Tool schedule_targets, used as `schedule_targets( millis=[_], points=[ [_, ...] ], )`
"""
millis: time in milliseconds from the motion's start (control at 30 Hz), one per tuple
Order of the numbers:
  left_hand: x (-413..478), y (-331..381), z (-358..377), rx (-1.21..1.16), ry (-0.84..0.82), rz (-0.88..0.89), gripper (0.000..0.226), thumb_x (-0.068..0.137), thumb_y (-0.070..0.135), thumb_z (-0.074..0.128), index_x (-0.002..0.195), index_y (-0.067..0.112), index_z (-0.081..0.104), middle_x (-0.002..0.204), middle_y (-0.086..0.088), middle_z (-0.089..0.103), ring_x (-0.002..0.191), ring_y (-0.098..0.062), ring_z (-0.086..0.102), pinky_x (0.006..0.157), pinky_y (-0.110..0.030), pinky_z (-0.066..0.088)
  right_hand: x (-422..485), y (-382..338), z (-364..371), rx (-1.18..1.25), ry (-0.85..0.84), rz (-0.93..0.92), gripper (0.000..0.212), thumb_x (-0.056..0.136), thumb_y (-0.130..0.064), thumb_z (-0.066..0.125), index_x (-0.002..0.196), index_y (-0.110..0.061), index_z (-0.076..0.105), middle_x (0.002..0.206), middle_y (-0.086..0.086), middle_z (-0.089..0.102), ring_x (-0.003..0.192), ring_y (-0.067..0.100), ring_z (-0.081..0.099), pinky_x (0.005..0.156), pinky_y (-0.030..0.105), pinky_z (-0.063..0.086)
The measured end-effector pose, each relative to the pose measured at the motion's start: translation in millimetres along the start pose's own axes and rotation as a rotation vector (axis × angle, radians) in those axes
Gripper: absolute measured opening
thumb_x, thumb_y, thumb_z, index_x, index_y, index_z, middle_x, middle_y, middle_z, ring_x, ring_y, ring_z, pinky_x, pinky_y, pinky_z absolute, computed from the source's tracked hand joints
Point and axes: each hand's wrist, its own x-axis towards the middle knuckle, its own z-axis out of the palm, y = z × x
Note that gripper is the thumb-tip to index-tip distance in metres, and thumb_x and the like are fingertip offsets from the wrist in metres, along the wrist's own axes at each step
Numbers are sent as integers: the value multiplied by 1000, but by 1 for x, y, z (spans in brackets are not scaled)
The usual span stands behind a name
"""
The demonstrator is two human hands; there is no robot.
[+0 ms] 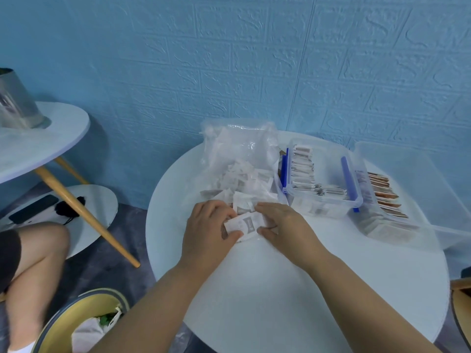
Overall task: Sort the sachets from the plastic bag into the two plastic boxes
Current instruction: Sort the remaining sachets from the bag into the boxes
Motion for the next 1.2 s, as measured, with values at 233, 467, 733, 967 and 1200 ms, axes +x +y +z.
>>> schedule_targets(
  millis=[233, 467, 733, 967, 1200],
  points=[
    [4, 0, -19, -254, -19, -278, 21, 83, 23, 67, 91, 29, 49, 93, 6, 59, 79, -9, 54, 65, -15, 42, 12, -7, -10, -99, -66, 15, 51, 86, -18, 62, 134, -25, 47, 130, -5, 49, 121, 16, 40, 95, 21, 34],
    [6, 7, -27, -361, 87, -311, 19, 88, 14, 61, 93, 31, 54, 83, 18, 59, 73, 7, 56, 60, -2, 41, 20, -11, -8, -74, -90, 35, 39, 79, -27, 69, 117, -23, 60, 117, -7, 52, 108, 14, 46, 85, 21, 38],
    [6, 12, -20, -427, 126, -361, 13, 92, 17, 53, 96, 30, 54, 87, 8, 65, 78, -5, 62, 63, -13, 47, 12, -7, -27, 395, 105, 218, 20, 85, -12, 64, 76, -26, 54, 74, 7, 58, 60, 11, 58, 56, 12, 42],
    [8, 31, -14, -829, 41, -515, 18, 95, 18, 48, 108, 17, 61, 100, 0, 68, 88, -12, 66, 64, -16, 53, 15, -24, -29, 737, 31, 268, 8, 84, -8, 65, 87, -14, 63, 72, 14, 59, 54, 8, 60, 58, 18, 53],
    [5, 13, -12, -437, 78, -345, 15, 91, 21, 56, 106, 23, 57, 91, 11, 65, 79, -2, 61, 64, -9, 48, 20, -20, -4, 255, 121, 100, 21, 79, -22, 73, 98, -18, 65, 89, -8, 61, 81, 8, 55, 77, 18, 46]
  ],
)
